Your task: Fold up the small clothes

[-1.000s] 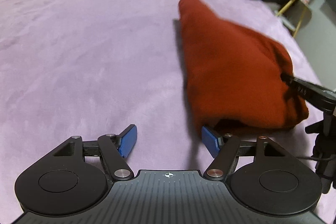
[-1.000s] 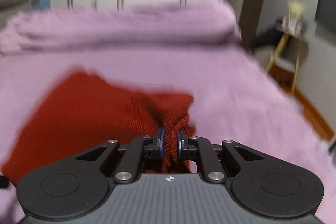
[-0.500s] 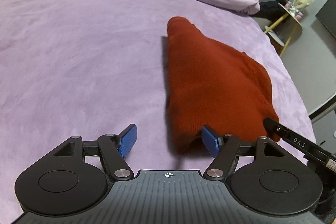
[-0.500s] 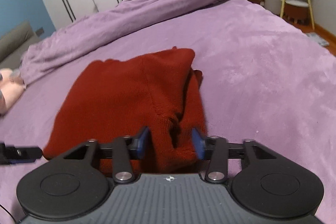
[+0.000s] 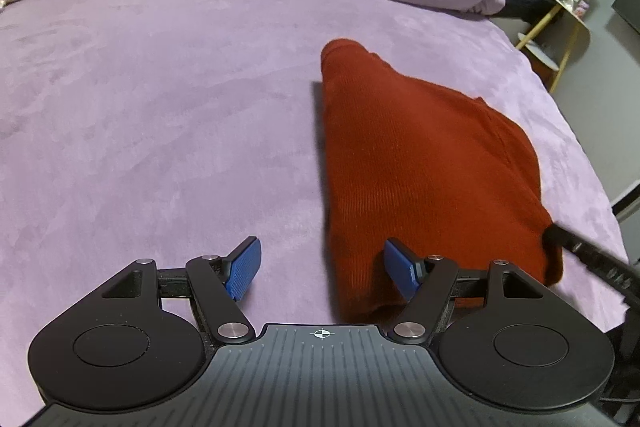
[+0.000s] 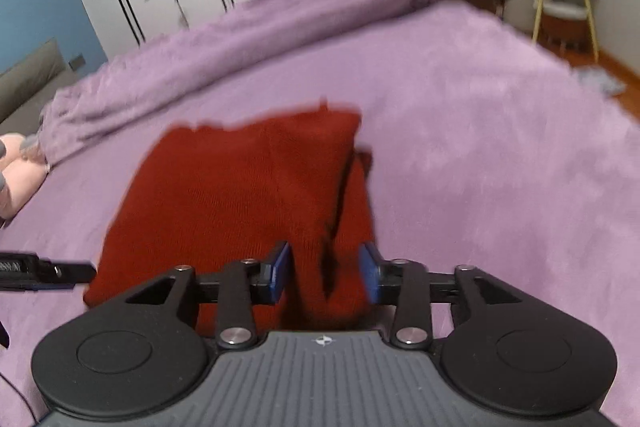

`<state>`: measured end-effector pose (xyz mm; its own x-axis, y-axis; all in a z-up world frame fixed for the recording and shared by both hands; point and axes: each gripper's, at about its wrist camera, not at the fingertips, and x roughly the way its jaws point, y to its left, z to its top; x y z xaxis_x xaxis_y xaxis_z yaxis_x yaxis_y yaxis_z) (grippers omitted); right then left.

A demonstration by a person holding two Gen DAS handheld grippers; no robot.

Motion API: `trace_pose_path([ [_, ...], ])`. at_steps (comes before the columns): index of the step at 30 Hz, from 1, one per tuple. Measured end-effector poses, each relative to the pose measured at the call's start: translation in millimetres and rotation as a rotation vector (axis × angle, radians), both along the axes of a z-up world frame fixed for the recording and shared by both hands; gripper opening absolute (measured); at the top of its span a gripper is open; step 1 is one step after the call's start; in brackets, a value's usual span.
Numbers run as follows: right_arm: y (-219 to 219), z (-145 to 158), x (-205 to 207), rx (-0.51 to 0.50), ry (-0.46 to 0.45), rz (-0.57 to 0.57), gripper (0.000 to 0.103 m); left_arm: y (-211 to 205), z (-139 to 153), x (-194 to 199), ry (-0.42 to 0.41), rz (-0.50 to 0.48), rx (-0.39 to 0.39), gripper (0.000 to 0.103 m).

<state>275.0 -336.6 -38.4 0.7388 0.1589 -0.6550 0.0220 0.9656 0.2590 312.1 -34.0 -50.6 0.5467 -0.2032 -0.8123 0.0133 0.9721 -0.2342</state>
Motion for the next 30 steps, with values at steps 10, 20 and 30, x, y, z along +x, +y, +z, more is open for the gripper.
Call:
trace_pose_path([
  [10,53,3,46,-0.057,-0.045,0.142,0.040,-19,5,20,-0.018,-0.002,0.047,0.076],
  [20,64,-23,83,-0.174,-0.042,0.137,0.034,-31,-15,51,-0.017,-0.016,0.119,0.085],
  [30,43,-17,122,-0.150,-0.001,0.098,0.035,-23,-23,93,-0.034,0.033,0.017,0.088],
])
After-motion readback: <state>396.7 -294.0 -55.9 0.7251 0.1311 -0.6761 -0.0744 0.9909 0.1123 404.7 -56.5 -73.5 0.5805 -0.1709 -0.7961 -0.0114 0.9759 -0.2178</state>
